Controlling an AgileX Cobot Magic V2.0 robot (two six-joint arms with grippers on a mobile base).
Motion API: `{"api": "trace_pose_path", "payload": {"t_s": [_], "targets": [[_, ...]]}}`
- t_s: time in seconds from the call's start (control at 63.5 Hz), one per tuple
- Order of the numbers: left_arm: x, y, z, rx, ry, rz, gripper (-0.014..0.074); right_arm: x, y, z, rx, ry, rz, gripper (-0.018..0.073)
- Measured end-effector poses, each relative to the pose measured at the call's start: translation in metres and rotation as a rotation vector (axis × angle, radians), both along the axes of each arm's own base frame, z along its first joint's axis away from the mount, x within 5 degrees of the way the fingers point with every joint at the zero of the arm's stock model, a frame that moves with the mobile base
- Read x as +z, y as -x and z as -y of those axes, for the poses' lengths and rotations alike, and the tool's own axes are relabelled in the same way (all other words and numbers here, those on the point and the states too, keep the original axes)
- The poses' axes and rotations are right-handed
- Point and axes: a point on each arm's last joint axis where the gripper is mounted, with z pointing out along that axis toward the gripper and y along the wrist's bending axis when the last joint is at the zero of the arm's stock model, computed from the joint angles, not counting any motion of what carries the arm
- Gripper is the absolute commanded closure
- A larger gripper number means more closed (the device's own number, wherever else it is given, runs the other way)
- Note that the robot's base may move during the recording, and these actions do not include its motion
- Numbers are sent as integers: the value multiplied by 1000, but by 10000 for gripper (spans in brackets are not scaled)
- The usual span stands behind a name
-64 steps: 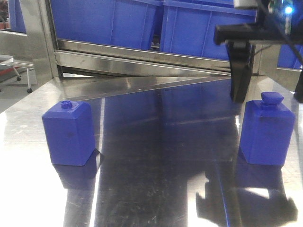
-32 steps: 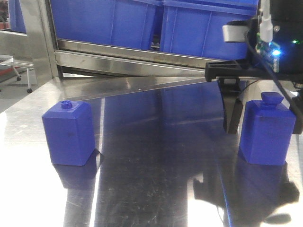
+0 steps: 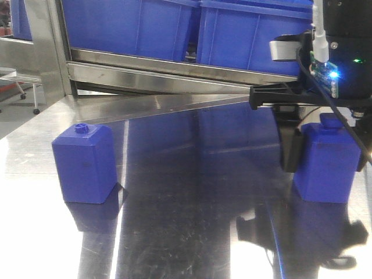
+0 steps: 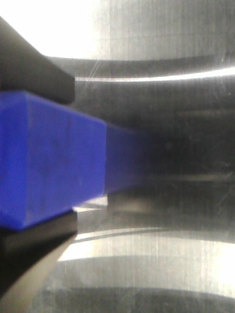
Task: Pick and sort blue part to right shelf
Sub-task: 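Lift the blue bottle off the table with the right gripper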
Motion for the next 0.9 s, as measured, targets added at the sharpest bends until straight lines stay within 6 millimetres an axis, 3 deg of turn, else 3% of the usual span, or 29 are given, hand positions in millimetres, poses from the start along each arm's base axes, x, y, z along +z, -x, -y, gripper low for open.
{"api": "trace_pose_path", "payload": {"t_s": [0.189, 0.441, 0.661, 0.898], "targets": [[0, 0, 0, 0, 0, 0, 474, 3, 2, 1, 1, 0, 0, 134], [0, 0, 0, 0, 0, 0, 474, 47, 21, 14, 53, -66, 175, 134], [0, 0, 0, 0, 0, 0, 474, 65, 55, 67, 153, -58, 435, 134], [0, 0, 0, 0, 0, 0, 474, 70, 101, 119, 106, 41, 744, 134]]}}
